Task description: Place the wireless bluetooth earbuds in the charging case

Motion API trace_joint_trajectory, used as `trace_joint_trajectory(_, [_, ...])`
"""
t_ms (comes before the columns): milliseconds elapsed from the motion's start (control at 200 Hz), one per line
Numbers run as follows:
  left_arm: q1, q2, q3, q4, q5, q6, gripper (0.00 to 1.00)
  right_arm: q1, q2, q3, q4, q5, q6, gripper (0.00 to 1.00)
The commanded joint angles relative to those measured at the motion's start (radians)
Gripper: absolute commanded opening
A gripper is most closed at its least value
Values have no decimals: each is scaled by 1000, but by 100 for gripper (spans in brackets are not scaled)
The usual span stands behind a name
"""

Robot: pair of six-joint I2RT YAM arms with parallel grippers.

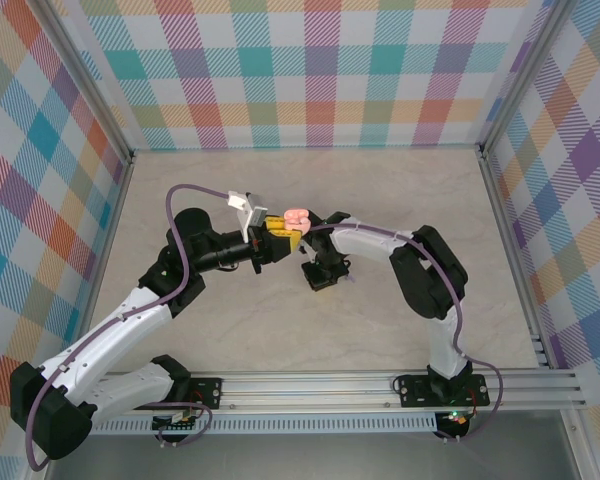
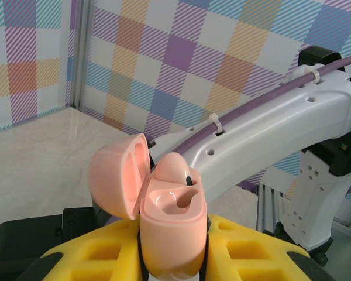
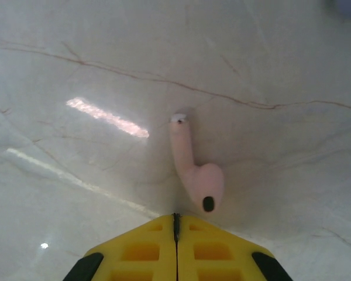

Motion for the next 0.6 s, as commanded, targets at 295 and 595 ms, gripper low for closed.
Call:
trace_joint_trajectory(295, [-13,-17,30,30,8,-7,26,-28,42,62,0,66,48,8])
trace_joint_trajectory(595, [-13,-28,28,23,5,-4,26,-30,91,142,-26,101,40,9])
